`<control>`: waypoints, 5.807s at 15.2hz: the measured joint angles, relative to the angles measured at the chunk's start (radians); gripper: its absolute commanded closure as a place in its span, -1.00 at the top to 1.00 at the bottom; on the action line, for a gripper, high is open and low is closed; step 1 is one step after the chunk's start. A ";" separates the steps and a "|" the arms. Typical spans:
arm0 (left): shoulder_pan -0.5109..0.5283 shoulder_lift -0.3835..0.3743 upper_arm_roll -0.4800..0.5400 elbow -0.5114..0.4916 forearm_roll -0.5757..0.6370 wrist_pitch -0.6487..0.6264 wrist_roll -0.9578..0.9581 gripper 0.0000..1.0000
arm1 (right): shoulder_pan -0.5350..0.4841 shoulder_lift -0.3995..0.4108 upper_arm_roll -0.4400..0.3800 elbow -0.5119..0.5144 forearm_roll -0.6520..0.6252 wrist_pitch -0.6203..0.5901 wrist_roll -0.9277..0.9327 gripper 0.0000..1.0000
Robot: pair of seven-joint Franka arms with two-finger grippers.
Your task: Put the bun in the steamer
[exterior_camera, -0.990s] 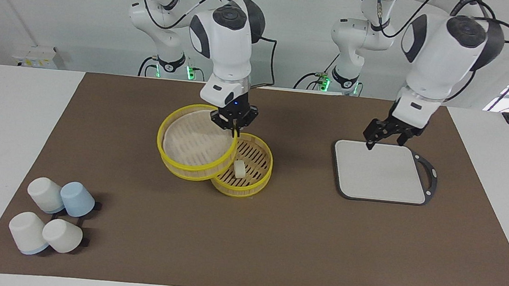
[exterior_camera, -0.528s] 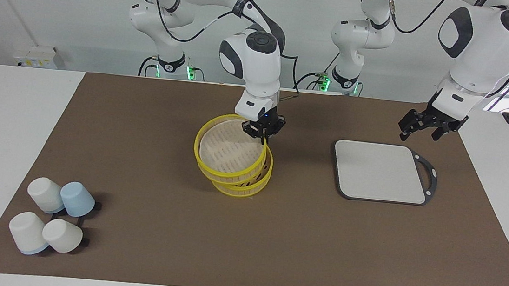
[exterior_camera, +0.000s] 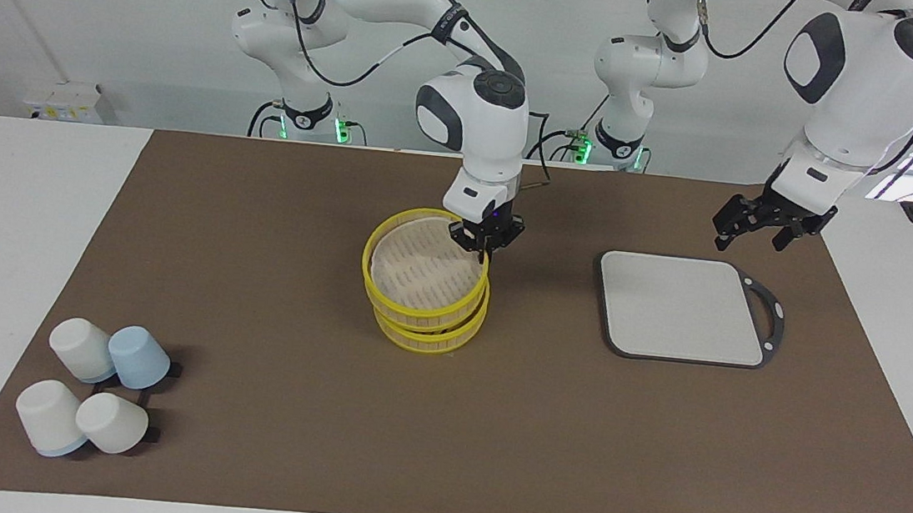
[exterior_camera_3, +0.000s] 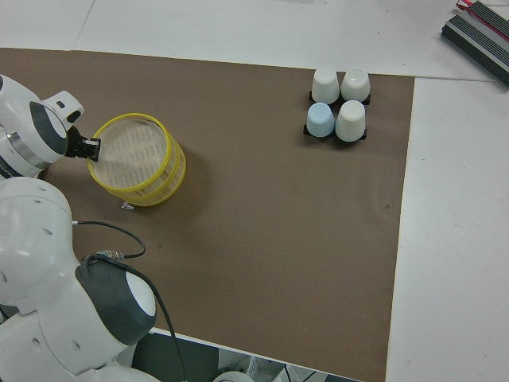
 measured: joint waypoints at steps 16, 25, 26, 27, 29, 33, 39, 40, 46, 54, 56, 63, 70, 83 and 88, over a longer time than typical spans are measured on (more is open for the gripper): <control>0.002 -0.062 0.001 -0.042 -0.036 -0.026 0.000 1.00 | 0.023 0.042 -0.003 0.002 -0.038 0.054 0.051 -1.00; 0.007 -0.062 0.001 -0.042 -0.036 -0.028 0.000 1.00 | 0.021 0.048 -0.003 -0.005 -0.039 0.077 0.072 0.03; 0.008 -0.062 0.001 -0.042 -0.036 -0.028 0.000 1.00 | 0.019 0.048 -0.004 -0.006 -0.039 0.081 0.074 0.43; 0.008 -0.062 0.001 -0.042 -0.036 -0.028 0.000 1.00 | 0.018 0.048 -0.004 -0.005 -0.039 0.082 0.076 0.99; 0.009 -0.062 0.002 -0.042 -0.036 -0.029 0.000 1.00 | 0.012 0.047 -0.007 -0.002 -0.039 0.083 0.080 1.00; 0.009 -0.062 0.001 -0.042 -0.036 -0.031 0.000 1.00 | -0.041 -0.002 -0.007 0.019 -0.037 0.036 0.082 1.00; 0.009 -0.062 0.001 -0.042 -0.036 -0.031 0.000 1.00 | -0.205 -0.147 -0.007 0.034 -0.008 -0.217 -0.121 1.00; 0.009 -0.062 0.001 -0.042 -0.037 -0.031 0.000 1.00 | -0.242 -0.164 -0.007 0.034 0.014 -0.248 -0.155 1.00; 0.009 -0.062 0.001 -0.042 -0.037 -0.032 0.000 1.00 | -0.467 -0.276 -0.009 0.031 0.112 -0.427 -0.349 1.00; 0.009 -0.062 0.001 -0.042 -0.037 -0.032 0.000 1.00 | -0.432 -0.455 -0.120 -0.175 0.134 -0.434 -0.471 1.00; 0.009 -0.062 0.001 -0.042 -0.037 -0.032 0.000 1.00 | -0.433 -0.452 -0.156 -0.185 0.149 -0.407 -0.513 1.00; 0.009 -0.062 0.001 -0.042 -0.037 -0.032 0.000 1.00 | -0.432 -0.412 -0.163 -0.173 0.150 -0.387 -0.521 1.00; 0.009 -0.062 0.000 -0.042 -0.037 -0.032 0.000 1.00 | -0.434 -0.411 -0.191 -0.142 0.151 -0.371 -0.506 1.00; 0.009 -0.062 0.000 -0.042 -0.037 -0.032 0.000 1.00 | -0.435 -0.413 -0.224 -0.114 0.151 -0.372 -0.506 1.00; 0.009 -0.062 -0.001 -0.042 -0.037 -0.032 0.000 1.00 | -0.435 -0.439 -0.225 -0.102 0.151 -0.412 -0.506 1.00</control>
